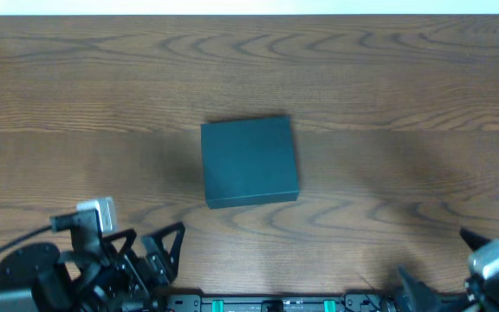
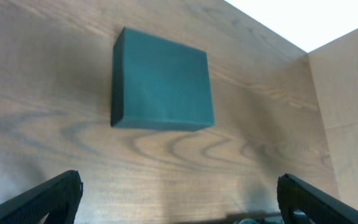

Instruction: Pack container

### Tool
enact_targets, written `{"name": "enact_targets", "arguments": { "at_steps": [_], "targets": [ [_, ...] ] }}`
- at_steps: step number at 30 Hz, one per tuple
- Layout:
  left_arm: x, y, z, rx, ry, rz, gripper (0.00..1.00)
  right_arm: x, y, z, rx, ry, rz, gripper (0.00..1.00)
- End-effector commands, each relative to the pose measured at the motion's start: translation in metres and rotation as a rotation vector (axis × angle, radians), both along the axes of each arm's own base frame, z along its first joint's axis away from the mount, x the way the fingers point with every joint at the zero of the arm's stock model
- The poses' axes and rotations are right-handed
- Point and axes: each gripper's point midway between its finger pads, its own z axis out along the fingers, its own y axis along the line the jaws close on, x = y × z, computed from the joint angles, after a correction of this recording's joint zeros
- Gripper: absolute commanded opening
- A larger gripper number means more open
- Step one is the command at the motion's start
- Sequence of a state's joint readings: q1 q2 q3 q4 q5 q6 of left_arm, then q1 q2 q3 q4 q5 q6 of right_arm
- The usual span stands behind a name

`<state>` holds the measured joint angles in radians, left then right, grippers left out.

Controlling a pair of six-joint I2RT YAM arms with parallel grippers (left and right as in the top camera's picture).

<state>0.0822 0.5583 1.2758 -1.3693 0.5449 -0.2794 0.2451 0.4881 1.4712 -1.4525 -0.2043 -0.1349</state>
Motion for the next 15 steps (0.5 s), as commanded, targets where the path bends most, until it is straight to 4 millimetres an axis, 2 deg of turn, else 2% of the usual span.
{"name": "enact_targets", "arguments": {
  "at_steps": [1, 6, 15],
  "targets": [
    [-0.011, 0.001, 0.000, 0.034, -0.023, -0.012, 0.99, -0.009, -0.006, -0.007, 0.015, 0.024, -0.039, 0.99],
    [-0.025, 0.000, -0.008, 0.057, -0.007, -0.030, 0.99, -0.016, -0.007, -0.017, 0.004, 0.063, -0.039, 0.99],
    [-0.025, 0.000, -0.008, 0.056, -0.005, -0.030, 0.99, -0.019, -0.008, -0.021, -0.001, 0.082, -0.039, 0.99]
  ]
}}
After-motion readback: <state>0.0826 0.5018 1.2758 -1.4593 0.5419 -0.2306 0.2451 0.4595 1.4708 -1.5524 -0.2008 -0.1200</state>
